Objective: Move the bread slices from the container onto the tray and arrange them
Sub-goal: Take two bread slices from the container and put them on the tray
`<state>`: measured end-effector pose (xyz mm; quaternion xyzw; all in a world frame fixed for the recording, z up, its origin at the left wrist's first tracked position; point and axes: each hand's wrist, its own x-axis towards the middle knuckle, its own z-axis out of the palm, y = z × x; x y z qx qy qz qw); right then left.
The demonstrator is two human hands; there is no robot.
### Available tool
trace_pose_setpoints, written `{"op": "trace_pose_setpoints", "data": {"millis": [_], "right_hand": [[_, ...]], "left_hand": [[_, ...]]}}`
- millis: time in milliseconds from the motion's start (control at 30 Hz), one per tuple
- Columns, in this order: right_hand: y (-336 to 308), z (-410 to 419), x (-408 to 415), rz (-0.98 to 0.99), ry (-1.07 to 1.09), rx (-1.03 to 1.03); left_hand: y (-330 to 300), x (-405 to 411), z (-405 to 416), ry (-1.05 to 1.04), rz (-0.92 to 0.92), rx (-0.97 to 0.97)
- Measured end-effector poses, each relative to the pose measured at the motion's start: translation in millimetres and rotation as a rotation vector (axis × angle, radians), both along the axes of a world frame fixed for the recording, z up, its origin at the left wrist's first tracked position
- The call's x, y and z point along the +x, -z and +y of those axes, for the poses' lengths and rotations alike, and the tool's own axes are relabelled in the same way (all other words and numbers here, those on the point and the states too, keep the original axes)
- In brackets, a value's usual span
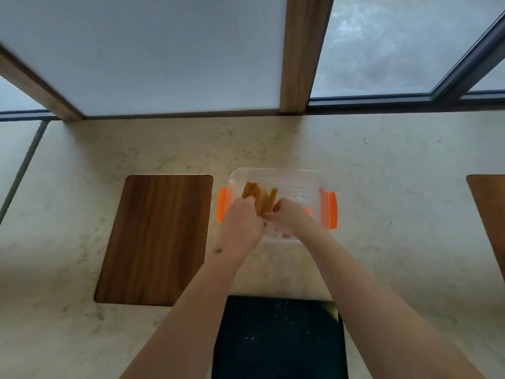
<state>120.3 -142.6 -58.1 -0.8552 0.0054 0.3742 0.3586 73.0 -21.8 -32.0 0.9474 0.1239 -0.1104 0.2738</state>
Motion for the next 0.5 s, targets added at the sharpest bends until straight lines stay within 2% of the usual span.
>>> {"op": "trace_pose_setpoints", "data": {"millis": [133,267,367,500], "right_hand": [[-0.2,-11.4,6.3,-0.003,0.078,-0.034],[-1.1,-16.6,7.3,0.135,0.18,0.05],[-1.8,-19.0,8.0,0.201,0.215,0.031],[-5.6,-22.4,1.6,0.064,0.166,-0.016]], "left_hand": [[5.5,9.2,-9.8,0.03,0.014,0.095],[10.0,21.2,-20.0,0.058,0.016,0.211],[10.6,30.1,-21.8,0.037,0.081,0.238],[11.8,29.8,-21.6,0.113,0.153,0.265]]}}
